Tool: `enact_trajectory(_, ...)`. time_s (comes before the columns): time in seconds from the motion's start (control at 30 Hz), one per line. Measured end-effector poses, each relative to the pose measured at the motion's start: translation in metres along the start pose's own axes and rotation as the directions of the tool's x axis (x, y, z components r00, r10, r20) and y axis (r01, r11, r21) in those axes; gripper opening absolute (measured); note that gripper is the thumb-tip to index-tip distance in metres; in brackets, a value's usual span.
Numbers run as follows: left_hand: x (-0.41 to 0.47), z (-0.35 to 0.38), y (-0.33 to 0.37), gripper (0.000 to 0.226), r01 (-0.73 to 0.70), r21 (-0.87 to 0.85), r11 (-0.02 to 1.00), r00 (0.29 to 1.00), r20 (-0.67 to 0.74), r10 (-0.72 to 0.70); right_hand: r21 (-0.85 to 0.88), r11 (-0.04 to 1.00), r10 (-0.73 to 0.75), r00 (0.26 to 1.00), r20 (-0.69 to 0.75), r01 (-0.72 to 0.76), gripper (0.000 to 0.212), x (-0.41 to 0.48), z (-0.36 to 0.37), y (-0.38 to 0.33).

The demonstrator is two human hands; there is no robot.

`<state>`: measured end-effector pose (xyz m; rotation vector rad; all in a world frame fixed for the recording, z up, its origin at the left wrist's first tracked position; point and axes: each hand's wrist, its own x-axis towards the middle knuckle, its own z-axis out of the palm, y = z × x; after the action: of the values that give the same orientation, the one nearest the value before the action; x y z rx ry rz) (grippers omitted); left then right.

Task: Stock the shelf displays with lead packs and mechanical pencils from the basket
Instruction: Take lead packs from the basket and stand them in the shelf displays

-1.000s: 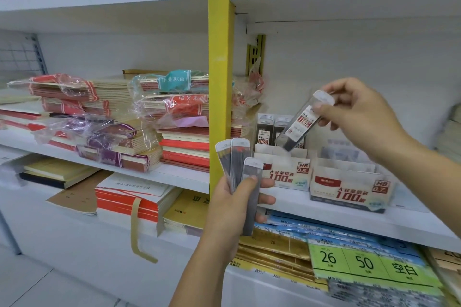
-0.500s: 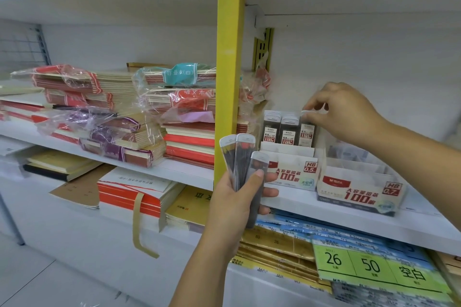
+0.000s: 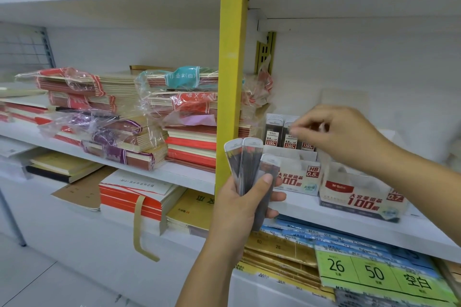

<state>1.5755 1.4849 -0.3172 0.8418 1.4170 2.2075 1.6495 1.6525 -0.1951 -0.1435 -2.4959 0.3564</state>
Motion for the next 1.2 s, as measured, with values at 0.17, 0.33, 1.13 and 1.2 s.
enact_trajectory(0.17,-0.003,0.004,-0.001,0.036,-0.027,0.007,1.000,0.997,0.067,0.026,0.197,0.980,-0.023,0.971,0.240,-0.025,0.014,-0.023,0.015,-0.018)
enact_trajectory(0.33,-0.004,0.005,0.000,0.056,0.047,-0.018,0.999,0.992,0.119,-0.044,0.468,0.872,0.086,0.986,0.146,-0.146,0.010,-0.028,0.002,-0.008)
enact_trajectory(1.13,0.002,0.005,-0.006,0.011,0.062,0.061,0.996,0.998,-0.034,-0.060,0.365,0.924,0.203,0.956,-0.212,-0.115,0.014,-0.018,-0.024,0.006)
enact_trajectory(1.2,0.003,0.004,-0.006,0.016,0.063,0.067,0.996,0.997,-0.038,-0.060,0.234,0.971,0.116,0.948,-0.295,-0.046,0.015,-0.008,-0.032,0.013)
